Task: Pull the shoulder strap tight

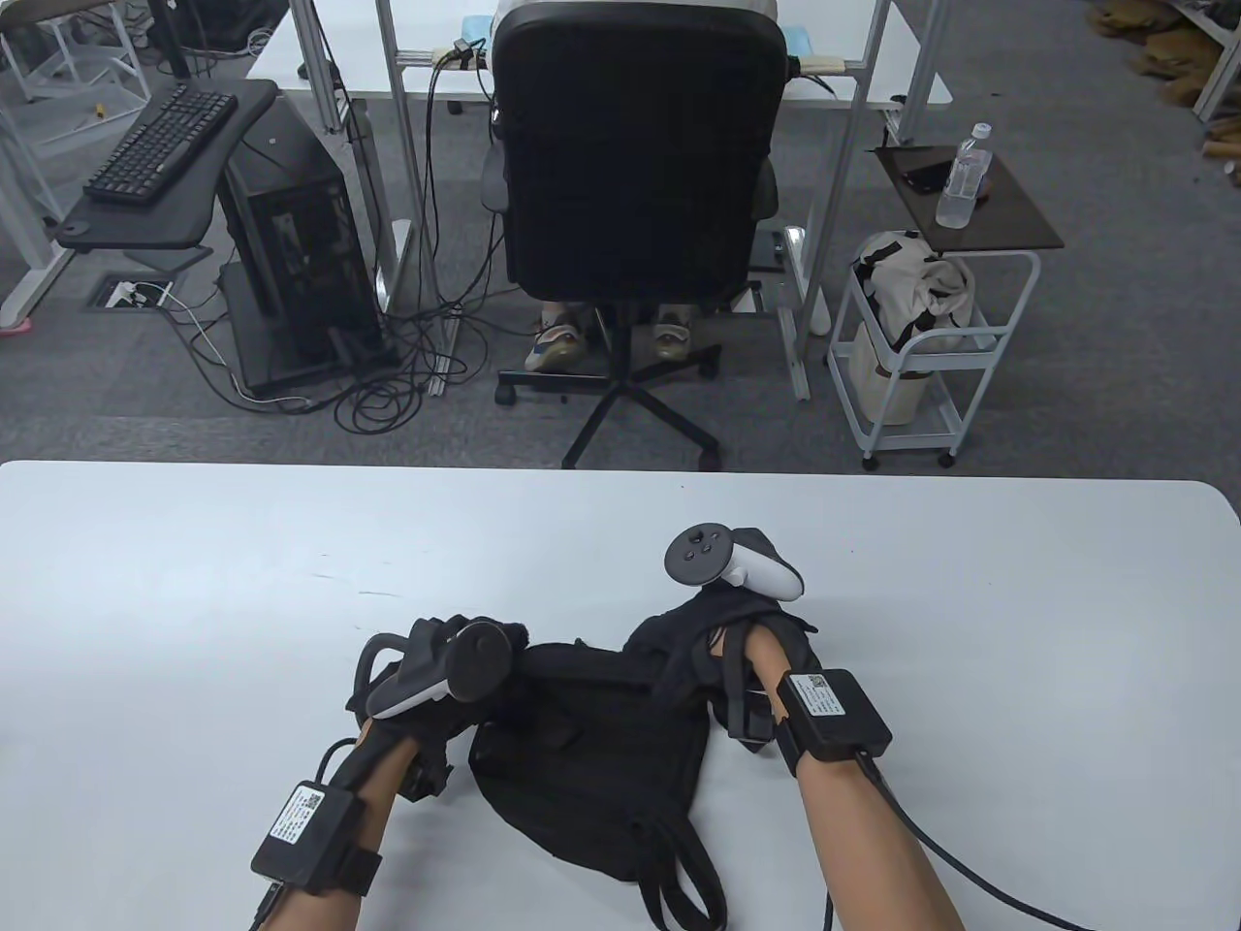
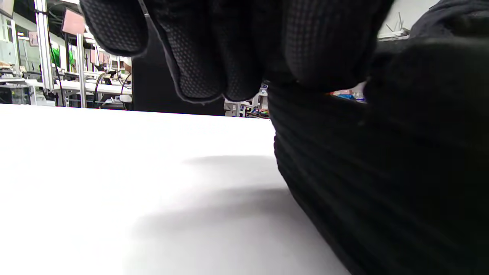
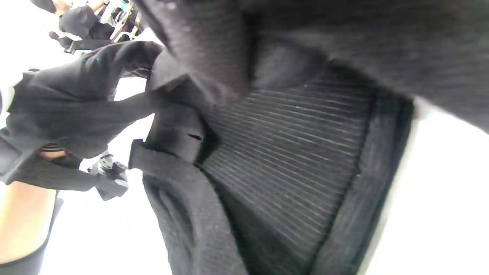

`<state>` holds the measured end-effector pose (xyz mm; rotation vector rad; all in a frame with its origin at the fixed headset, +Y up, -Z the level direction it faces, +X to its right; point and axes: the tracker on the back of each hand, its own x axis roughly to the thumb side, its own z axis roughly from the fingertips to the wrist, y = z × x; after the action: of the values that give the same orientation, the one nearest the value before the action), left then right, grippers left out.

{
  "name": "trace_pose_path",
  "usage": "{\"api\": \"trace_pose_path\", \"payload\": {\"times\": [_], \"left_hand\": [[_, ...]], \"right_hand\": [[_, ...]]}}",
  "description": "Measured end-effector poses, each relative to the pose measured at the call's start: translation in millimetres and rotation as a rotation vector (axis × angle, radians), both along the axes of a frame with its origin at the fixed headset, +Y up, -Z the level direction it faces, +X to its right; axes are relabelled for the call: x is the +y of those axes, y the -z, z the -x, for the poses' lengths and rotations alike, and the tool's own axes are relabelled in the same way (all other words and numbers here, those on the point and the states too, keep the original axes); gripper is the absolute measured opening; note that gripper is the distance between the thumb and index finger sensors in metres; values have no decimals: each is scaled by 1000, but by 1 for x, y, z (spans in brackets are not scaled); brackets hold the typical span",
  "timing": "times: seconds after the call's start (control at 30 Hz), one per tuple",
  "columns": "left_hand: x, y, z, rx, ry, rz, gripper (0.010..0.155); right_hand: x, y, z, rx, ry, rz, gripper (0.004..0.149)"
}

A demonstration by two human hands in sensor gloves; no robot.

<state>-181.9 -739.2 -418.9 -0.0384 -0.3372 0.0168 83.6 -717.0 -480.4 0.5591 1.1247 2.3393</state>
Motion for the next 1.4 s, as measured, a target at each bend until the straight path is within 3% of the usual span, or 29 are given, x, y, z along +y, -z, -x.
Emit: {"api": "trace_pose_path", "payload": {"times": [0.1, 0.27, 0.4, 0.63, 0.77, 0.87, 0.97, 1.1, 1.3, 1.4], "left_hand": [[1, 0, -1, 3, 16, -12, 65], [-1, 1, 3, 17, 34, -14, 65], [2, 1, 3, 22, 11, -19, 65], [2, 3, 9, 36, -24, -4, 65], [2, 3, 9, 37, -22, -9, 65], [1, 3, 8, 36, -9, -13, 65], [2, 3, 8, 45, 13, -18, 65], [5, 2, 5, 46, 29, -30, 65], [4, 0, 0, 49, 69, -44, 65], [4, 1, 3, 60, 73, -48, 65]], "right_hand": [[2, 3, -7, -56, -20, -20, 50], [2, -4, -10, -10, -17, 12, 60], [4, -3, -17, -65, 24, -33, 49], [4, -11, -26, -40, 96, 91, 53], [3, -10, -34, -93, 112, 55, 48], [5, -12, -38, -99, 116, 92, 55], [5, -16, -39, -57, 87, 21, 61], [7, -16, -48, -140, 20, -81, 54], [12, -21, -57, -94, -90, -69, 63], [15, -21, -67, -178, -88, -169, 63]]}}
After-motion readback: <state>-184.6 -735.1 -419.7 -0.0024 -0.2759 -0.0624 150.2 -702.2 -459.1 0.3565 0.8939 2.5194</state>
